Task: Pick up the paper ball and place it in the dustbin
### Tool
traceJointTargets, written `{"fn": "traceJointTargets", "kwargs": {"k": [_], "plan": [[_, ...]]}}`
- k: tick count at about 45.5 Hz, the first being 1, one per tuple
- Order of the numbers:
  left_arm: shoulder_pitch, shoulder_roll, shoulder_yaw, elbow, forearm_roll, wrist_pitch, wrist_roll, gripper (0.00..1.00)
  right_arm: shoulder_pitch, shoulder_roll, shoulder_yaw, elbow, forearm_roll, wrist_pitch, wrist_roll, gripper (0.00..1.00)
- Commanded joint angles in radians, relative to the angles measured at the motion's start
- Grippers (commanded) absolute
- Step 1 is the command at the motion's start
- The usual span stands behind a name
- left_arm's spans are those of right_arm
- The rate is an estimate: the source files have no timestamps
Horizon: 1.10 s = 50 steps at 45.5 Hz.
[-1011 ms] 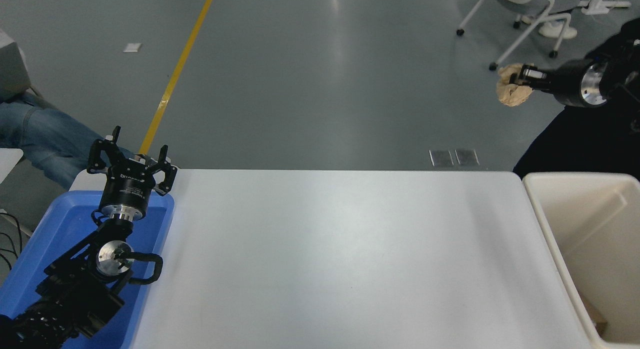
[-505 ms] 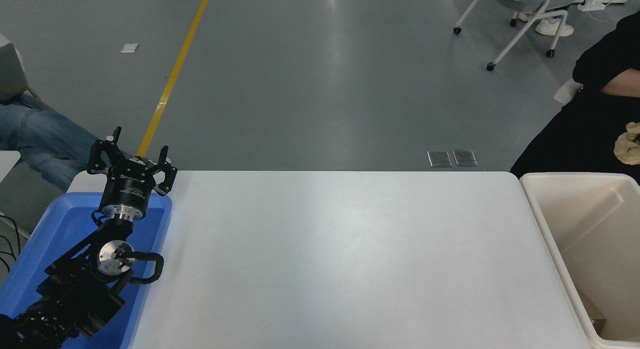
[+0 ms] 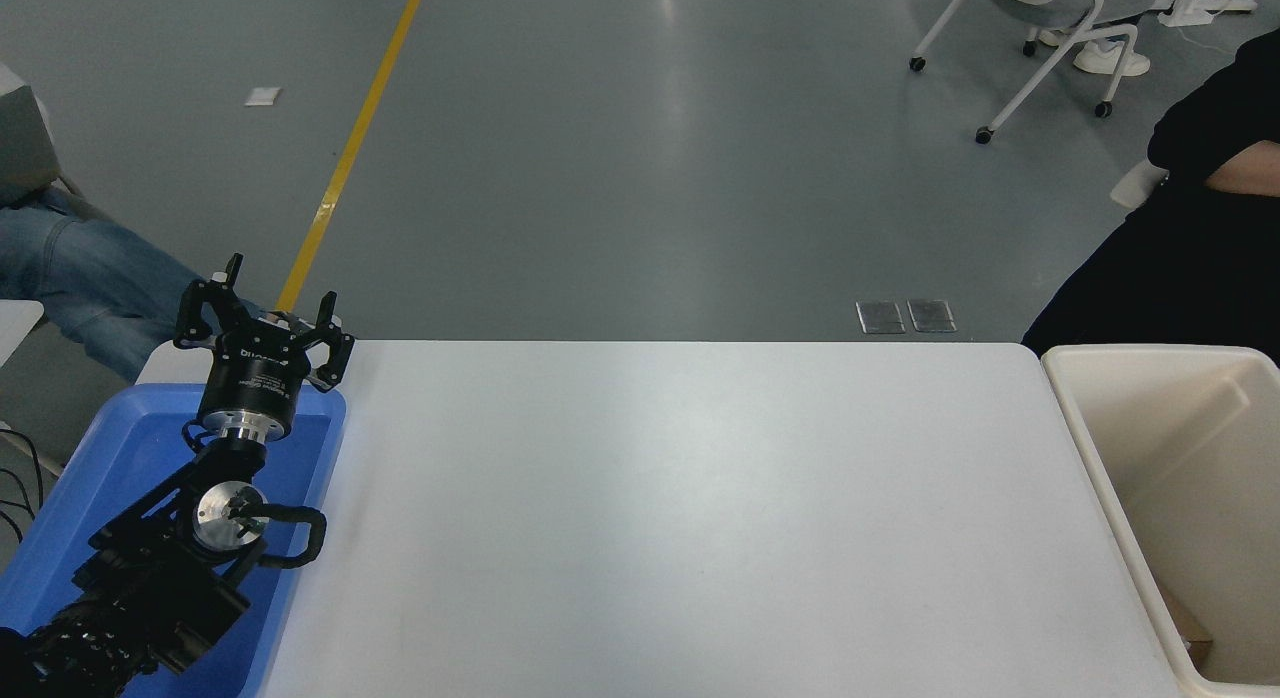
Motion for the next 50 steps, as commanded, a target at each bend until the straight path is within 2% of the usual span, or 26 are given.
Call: {"fn": "traceJointTargets", "kwargs": {"k": [1,10,19,25,29,43,50], "plan": [[0.000,0.000,0.000,0.000,0.000,0.000,0.000,0.99,-0.003,0.018,0.027,0.004,0.007,-0.007,-0.014,1.00],[0.000,0.000,0.000,0.000,0.000,0.000,0.000,0.99,0.013,0.055,0.022,0.003,0.005,-0.004,-0.014,1.00],[0.000,0.000,0.000,0.000,0.000,0.000,0.000,0.99,0.083,0.150,-0.006,0.003,-0.010,0.004,-0.012,1.00],[0.000,0.000,0.000,0.000,0.000,0.000,0.000,0.99,0.226,0.161,-0.117,0.023,-0.010,0.015,-0.009,1.00],[0.000,0.000,-0.001,0.000,0.000,0.000,0.000,0.99,0.339,0.210,-0.261,0.033,-0.010,0.021,-0.009,1.00],[0.000,0.000,-0.001,0.000,0.000,-0.002,0.000,0.99,0.620,0.397,-0.530,0.188,-0.025,0.292,-0.014,1.00],[0.000,0.000,-0.001,0.000,0.000,-0.002,0.000,0.99,0.818,0.433,-0.644,0.450,-0.085,0.337,-0.015,1.00]]}}
